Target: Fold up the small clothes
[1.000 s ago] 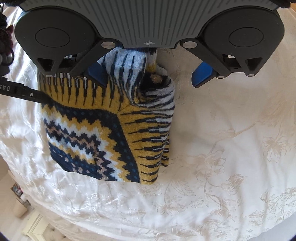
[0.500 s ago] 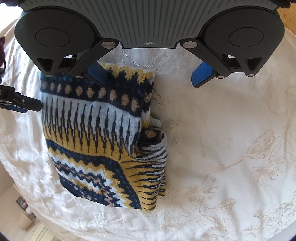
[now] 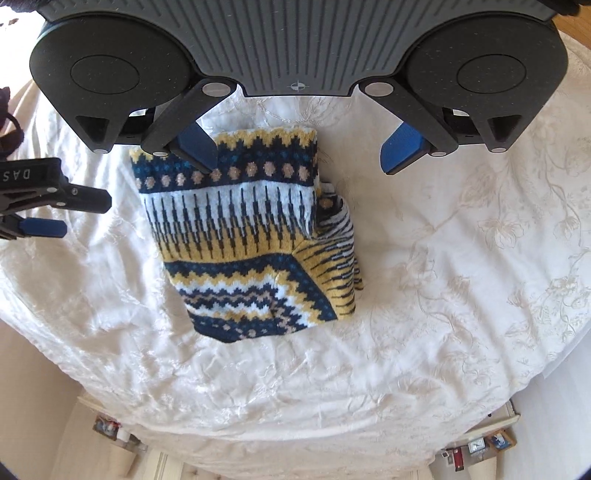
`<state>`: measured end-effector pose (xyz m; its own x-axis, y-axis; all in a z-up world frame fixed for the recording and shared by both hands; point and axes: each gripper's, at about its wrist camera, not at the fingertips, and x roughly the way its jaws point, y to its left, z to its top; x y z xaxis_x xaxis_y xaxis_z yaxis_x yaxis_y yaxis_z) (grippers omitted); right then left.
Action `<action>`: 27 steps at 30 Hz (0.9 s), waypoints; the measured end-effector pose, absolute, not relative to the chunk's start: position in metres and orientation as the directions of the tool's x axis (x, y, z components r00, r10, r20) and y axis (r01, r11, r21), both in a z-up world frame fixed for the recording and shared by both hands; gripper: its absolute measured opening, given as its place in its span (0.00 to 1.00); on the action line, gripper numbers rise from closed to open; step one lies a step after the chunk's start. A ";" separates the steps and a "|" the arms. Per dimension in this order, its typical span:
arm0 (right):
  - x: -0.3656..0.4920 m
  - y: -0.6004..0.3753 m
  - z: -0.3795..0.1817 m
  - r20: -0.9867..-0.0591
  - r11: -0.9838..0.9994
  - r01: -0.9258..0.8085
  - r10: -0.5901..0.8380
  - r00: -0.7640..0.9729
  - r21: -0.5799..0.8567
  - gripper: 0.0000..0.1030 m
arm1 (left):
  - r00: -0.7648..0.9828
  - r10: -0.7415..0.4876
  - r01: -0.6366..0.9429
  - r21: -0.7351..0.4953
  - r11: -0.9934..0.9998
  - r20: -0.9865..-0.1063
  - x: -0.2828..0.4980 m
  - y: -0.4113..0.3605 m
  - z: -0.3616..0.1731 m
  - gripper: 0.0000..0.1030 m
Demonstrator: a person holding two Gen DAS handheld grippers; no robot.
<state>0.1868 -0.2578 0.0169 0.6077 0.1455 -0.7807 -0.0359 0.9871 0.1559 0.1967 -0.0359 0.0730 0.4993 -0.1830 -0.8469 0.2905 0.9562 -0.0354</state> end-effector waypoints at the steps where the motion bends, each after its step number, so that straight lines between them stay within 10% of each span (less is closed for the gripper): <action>1: 0.182 -0.256 0.023 -0.773 0.989 -0.027 0.128 0.621 0.142 0.99 | 0.510 -0.180 0.283 -0.033 0.958 -0.841 0.194 -0.035 0.078 0.93; 27: 0.112 -0.235 0.071 -0.711 0.981 0.021 0.124 0.692 0.192 0.99 | 0.531 -0.049 0.242 0.095 0.966 -0.846 0.164 -0.041 0.108 0.85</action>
